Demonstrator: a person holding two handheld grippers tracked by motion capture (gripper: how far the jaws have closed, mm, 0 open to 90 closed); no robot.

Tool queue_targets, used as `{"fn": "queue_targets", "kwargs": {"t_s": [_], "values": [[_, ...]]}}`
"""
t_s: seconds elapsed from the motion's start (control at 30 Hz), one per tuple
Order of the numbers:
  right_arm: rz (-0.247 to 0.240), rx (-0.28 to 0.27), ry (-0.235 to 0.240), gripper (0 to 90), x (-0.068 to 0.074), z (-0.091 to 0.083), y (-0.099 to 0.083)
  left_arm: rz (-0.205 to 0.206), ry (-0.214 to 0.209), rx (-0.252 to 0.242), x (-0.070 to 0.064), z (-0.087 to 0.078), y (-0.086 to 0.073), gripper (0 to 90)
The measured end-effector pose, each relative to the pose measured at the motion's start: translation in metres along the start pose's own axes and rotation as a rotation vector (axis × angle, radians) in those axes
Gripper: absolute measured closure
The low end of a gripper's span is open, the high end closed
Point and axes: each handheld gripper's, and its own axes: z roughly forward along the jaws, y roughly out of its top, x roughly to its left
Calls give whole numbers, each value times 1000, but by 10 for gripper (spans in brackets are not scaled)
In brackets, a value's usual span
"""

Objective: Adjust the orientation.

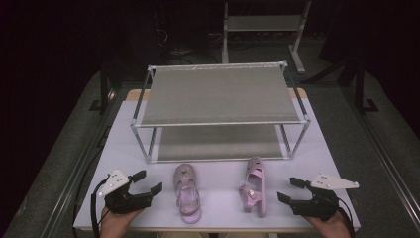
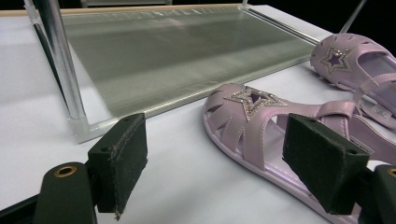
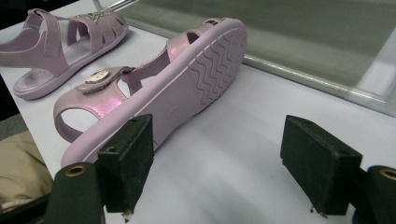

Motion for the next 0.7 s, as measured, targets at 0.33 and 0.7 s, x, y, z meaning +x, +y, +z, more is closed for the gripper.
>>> {"fn": "queue_targets", "kwargs": {"t_s": [0.33, 0.7], "values": [[5, -3, -18, 248, 3, -3, 1, -7, 1, -11, -3, -3, -1, 222], [3, -4, -28, 248, 4, -5, 2, -8, -15, -43, -24, -8, 1, 233]]}}
